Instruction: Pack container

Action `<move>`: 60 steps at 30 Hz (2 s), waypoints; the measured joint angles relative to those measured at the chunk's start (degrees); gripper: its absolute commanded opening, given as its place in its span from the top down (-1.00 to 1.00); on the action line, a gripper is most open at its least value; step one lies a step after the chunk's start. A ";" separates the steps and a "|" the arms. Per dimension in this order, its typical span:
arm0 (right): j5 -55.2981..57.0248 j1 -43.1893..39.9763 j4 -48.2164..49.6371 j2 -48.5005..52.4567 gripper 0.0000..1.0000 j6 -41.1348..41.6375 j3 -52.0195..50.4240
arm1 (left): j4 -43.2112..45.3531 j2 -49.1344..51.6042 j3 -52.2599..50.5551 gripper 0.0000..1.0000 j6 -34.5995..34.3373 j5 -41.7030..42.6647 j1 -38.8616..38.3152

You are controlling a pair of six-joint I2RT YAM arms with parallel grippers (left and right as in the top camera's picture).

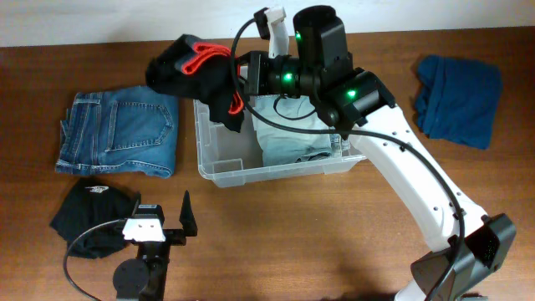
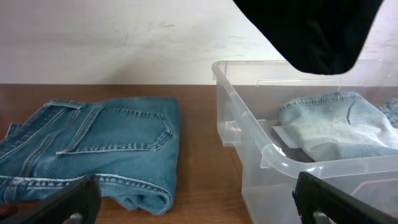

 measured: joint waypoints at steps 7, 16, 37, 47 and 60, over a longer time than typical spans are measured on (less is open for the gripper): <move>-0.37 0.00 1.88 0.00 0.92 5.05 0.00 | 0.00 0.00 0.00 -0.99 0.00 0.00 0.00; -1.05 -2.82 1.57 -0.02 0.92 7.72 0.00 | 0.00 0.00 0.00 -0.99 0.00 0.00 0.00; 46.05 -12.00 -32.50 -6.14 0.92 -18.75 3.76 | 0.00 0.00 0.00 -0.99 0.00 0.00 0.00; 63.71 -2.34 -33.07 1.77 0.92 -23.91 4.55 | 0.00 0.00 0.00 -0.99 0.00 0.00 0.00; 63.69 1.75 -32.06 14.67 0.92 -22.93 4.55 | 0.00 0.00 0.00 -0.99 0.00 0.00 0.00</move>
